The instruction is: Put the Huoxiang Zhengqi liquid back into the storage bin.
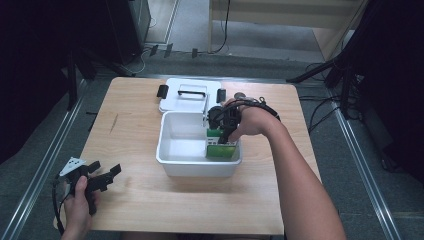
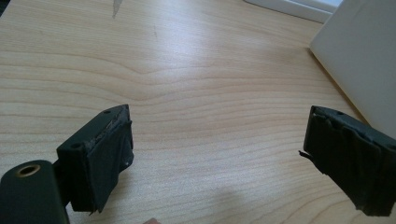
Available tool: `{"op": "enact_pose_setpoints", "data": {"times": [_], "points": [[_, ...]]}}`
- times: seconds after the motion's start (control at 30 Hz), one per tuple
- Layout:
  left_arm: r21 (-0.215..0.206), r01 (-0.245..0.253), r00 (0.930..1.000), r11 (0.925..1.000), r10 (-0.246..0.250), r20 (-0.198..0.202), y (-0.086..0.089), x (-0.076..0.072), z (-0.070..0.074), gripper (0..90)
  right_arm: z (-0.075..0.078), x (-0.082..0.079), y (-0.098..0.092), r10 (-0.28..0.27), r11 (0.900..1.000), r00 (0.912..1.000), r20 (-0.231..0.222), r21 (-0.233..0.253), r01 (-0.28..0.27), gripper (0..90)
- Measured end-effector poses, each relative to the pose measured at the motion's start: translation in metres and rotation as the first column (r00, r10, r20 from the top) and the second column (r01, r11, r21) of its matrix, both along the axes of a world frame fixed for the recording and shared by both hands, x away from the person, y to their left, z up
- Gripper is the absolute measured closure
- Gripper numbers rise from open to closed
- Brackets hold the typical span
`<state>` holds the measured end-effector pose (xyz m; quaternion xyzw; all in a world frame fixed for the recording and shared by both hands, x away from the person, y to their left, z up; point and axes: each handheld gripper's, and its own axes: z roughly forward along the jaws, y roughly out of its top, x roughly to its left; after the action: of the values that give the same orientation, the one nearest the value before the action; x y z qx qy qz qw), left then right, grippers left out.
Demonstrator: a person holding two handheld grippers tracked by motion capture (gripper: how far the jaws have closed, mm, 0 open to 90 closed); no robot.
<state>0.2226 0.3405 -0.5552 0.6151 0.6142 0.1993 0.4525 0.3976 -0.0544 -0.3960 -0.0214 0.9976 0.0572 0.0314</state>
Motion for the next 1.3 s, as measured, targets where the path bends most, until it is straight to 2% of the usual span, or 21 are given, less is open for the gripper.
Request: {"op": "enact_pose_setpoints", "data": {"times": [0.13,0.27,0.57,0.63,0.73,0.77,0.8,1.13,1.3], "points": [[-0.001,-0.001,1.0000,1.0000,0.001,0.000,0.000,0.000,0.000,9.1,0.000,0.001,0.000,-0.017,1.000,0.9999,0.005,0.000,0.017,62.6],[0.000,-0.001,1.0000,1.0000,0.001,0.001,0.000,0.000,0.000,9.1,0.005,0.001,-0.003,-0.037,0.999,0.9993,0.011,0.024,0.037,59.9],[0.001,-0.003,1.0000,1.0000,0.003,-0.002,0.000,0.000,0.000,9.1,0.021,-0.003,-0.012,-0.070,0.996,0.9971,0.031,0.063,0.068,44.9],[0.000,-0.004,1.0000,1.0000,0.004,-0.002,0.000,0.000,0.000,9.1,0.025,-0.004,-0.014,-0.086,0.993,0.9960,0.025,0.081,0.084,41.9],[-0.001,-0.003,1.0000,1.0000,0.003,-0.002,0.000,0.000,0.000,9.1,0.031,-0.006,-0.017,-0.098,0.992,0.9949,0.023,0.083,0.096,39.0],[-0.001,-0.003,1.0000,1.0000,0.003,-0.002,0.000,0.000,0.000,9.1,0.033,-0.007,-0.018,-0.120,0.989,0.9927,0.016,0.086,0.118,38.5],[-0.002,-0.004,1.0000,1.0000,0.004,-0.002,0.000,0.000,0.000,9.1,0.035,-0.007,-0.020,-0.111,0.990,0.9937,0.015,0.095,0.109,37.9],[-0.002,-0.003,1.0000,1.0000,0.003,-0.003,0.000,0.000,0.000,9.1,0.053,-0.011,-0.035,-0.158,0.977,0.9873,0.017,0.147,0.154,33.0],[-0.001,-0.003,1.0000,1.0000,0.003,-0.002,0.000,0.000,0.000,9.1,0.058,-0.013,-0.045,-0.193,0.969,0.9809,0.021,0.163,0.188,31.8]]}}
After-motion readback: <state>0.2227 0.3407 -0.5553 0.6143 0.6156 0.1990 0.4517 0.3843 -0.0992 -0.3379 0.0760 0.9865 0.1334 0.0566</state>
